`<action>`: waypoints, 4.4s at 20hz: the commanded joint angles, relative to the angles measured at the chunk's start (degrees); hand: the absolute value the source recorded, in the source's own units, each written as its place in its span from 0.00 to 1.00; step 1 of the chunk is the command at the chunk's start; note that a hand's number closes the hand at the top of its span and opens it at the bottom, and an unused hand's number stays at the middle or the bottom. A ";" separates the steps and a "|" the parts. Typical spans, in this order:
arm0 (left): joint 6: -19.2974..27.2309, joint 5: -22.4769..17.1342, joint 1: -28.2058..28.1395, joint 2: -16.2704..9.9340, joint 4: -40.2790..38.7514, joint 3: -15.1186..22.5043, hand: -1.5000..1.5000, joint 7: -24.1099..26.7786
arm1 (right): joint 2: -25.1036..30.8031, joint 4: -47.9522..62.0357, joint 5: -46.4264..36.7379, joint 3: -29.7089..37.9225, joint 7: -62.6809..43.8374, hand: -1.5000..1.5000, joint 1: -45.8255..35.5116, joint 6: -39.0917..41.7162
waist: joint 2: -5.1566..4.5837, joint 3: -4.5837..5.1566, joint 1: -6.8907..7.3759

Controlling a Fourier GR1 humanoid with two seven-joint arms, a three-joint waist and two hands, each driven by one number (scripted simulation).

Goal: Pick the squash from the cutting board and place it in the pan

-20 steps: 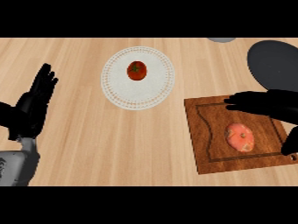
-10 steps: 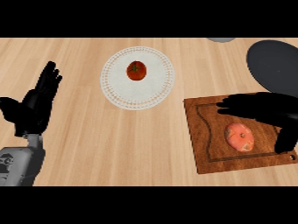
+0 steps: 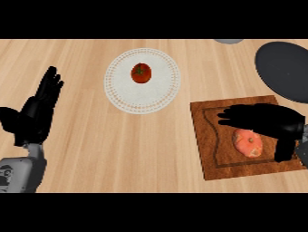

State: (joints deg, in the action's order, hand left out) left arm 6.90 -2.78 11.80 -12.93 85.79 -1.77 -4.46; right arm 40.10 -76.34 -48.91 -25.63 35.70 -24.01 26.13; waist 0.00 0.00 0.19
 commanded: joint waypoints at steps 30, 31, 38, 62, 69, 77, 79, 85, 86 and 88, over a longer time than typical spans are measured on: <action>-3.23 0.36 0.23 0.33 -2.28 -3.77 0.50 1.11 | -27.07 14.39 -6.81 19.85 -36.92 1.00 -2.12 0.46 | 0.51 0.21 -1.22; -2.54 0.47 0.41 0.99 -2.43 -3.68 0.50 0.92 | -29.39 13.37 -7.06 21.39 -41.63 1.00 -3.32 -1.08 | 0.58 0.20 -1.27; -3.16 0.78 0.17 0.32 -1.36 -3.23 0.50 -0.31 | -38.97 0.68 -16.55 21.93 -62.13 1.00 -9.37 -19.35 | 0.67 0.05 -0.38; -2.00 2.87 4.90 2.68 -2.56 -1.80 0.50 -0.87 | -15.73 22.87 -1.57 52.95 -45.58 1.00 -21.12 -36.83 | -0.71 -0.09 1.08; -3.12 2.69 4.74 3.06 -5.12 -1.75 0.50 1.85 | -6.33 41.60 -5.63 55.31 -35.80 1.00 -21.58 -46.14 | -1.72 -0.19 2.76; -4.76 1.92 4.50 2.62 -3.52 -1.31 0.50 1.21 | -2.89 54.03 -2.55 60.35 -28.27 1.00 -22.95 -52.80 | -2.38 -0.46 4.77; -4.59 1.34 6.35 2.12 -3.57 -2.34 0.50 0.54 | -0.68 55.97 -2.43 60.64 -26.28 1.00 -22.96 -51.25 | -2.59 -0.51 4.84; -3.59 3.08 6.22 3.40 -4.02 -0.70 0.50 1.54 | -2.77 63.40 4.36 65.44 -26.52 0.00 -25.05 -37.48 | -2.75 -0.64 5.07; -3.59 2.42 4.03 3.07 -3.58 -1.65 0.50 1.59 | -1.18 64.20 5.69 66.41 -23.02 0.00 -23.06 -33.71 | -2.13 -0.60 4.31; -3.79 1.98 7.40 3.57 -2.95 -1.12 0.50 0.33 | -2.52 64.71 5.96 66.90 -23.58 0.00 -24.71 -35.20 | -2.76 -0.72 5.36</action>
State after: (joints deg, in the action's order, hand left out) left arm 2.83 -0.77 17.71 -9.83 82.27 -3.20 -3.51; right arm 37.74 -14.34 -44.99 39.59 10.40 -48.07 -12.95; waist -2.52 -0.61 5.09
